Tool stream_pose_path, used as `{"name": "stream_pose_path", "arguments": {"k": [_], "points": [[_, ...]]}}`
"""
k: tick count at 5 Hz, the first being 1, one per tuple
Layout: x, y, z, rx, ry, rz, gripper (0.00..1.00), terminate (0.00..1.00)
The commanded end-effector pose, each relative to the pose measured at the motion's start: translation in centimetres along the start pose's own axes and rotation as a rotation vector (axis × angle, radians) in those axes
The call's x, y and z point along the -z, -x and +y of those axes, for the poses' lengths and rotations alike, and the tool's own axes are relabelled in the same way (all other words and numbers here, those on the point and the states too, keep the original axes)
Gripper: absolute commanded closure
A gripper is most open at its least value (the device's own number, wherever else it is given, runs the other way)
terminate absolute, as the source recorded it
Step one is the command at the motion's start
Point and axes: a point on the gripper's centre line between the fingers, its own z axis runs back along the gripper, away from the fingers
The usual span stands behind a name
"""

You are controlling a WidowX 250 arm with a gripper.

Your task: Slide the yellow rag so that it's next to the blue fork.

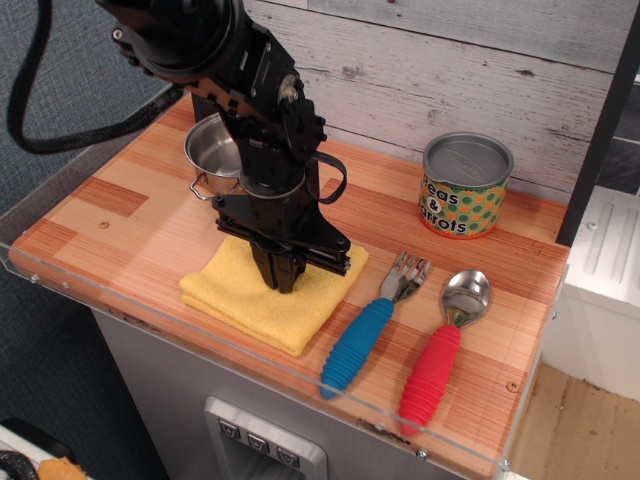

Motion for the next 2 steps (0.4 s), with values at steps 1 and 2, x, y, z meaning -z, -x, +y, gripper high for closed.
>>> {"name": "stream_pose_path", "arguments": {"k": [1,2], "points": [[-2.79,-0.58,-0.02,-0.017,0.014,-0.061,0.0,0.0],[-3.25,-0.73,-0.06,-0.019,0.001,-0.071,0.0,0.0]]}}
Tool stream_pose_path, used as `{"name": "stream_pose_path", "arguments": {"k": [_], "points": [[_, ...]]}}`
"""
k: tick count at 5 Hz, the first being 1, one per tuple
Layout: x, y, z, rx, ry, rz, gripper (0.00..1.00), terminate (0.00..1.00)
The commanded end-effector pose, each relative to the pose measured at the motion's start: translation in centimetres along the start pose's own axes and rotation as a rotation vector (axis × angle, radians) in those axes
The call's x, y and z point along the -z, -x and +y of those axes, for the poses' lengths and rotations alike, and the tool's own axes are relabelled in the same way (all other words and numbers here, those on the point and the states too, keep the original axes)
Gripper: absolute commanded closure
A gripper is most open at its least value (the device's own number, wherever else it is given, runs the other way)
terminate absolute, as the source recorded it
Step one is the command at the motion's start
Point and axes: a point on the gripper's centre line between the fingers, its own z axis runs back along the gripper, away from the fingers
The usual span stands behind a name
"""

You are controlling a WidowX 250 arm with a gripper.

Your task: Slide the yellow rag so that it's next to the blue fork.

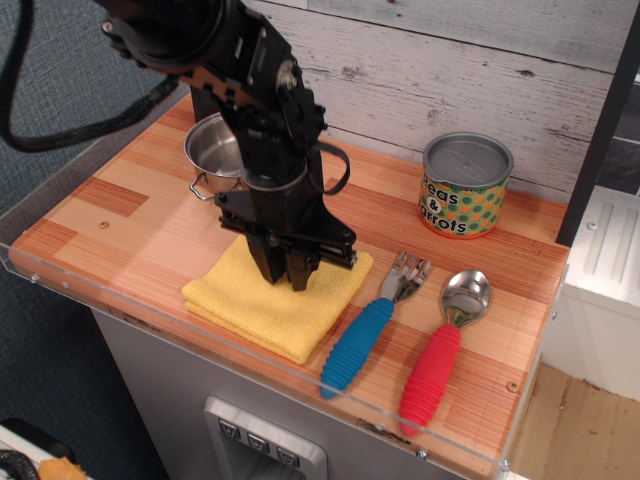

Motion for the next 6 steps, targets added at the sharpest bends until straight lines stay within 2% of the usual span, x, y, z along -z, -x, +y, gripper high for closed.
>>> {"name": "stream_pose_path", "arguments": {"k": [1,2,3,4,6], "points": [[-2.4,-1.1,0.2,-0.01,-0.011,-0.063,0.0,0.0],[-3.5,-1.5,-0.1,-0.016,-0.005,-0.081,0.0,0.0],[-5.0,-2.4,0.0,-0.096,-0.015,-0.077,0.0,0.0],[-6.3,-3.5,0.4,-0.144,0.011,-0.07,0.0,0.0],[-8.4,-5.2,2.5,-0.211,0.007,-0.103,0.0,0.0]]}}
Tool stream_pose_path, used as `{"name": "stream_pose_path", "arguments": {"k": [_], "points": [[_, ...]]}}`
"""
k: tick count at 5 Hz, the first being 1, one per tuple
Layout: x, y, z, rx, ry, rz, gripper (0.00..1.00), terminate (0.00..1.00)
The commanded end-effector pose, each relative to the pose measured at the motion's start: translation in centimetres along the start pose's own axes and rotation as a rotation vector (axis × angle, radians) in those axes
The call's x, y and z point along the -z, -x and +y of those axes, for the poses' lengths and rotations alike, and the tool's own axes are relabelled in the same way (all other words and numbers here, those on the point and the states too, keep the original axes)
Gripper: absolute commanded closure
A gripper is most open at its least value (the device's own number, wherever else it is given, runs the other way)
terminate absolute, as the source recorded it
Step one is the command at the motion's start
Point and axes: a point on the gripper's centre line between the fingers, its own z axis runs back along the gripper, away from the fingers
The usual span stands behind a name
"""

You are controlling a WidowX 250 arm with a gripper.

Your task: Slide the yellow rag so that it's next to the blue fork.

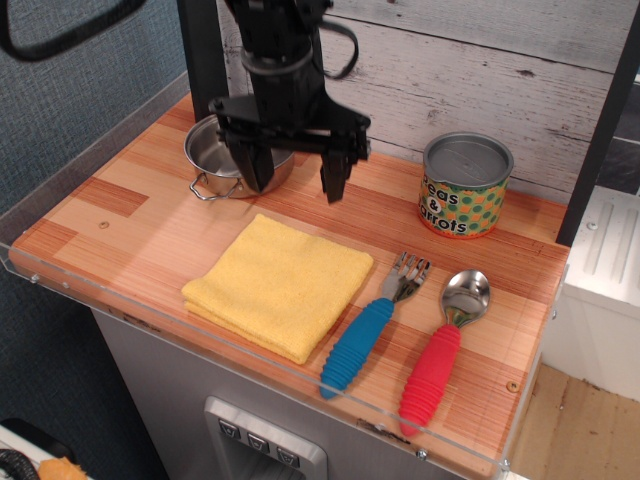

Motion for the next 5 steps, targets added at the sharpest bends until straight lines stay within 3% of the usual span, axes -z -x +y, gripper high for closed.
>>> {"name": "stream_pose_path", "arguments": {"k": [1,3,4,5], "points": [[-3.5,-2.2,2.9,-0.077,-0.006,-0.078,0.0,0.0],[-4.4,-2.9,6.5,-0.17,-0.017,-0.095,0.0,0.0],[-4.7,-2.6,7.1,-0.174,0.005,-0.08,0.0,0.0],[-4.7,-2.6,7.1,-0.174,0.005,-0.08,0.0,1.0]]}}
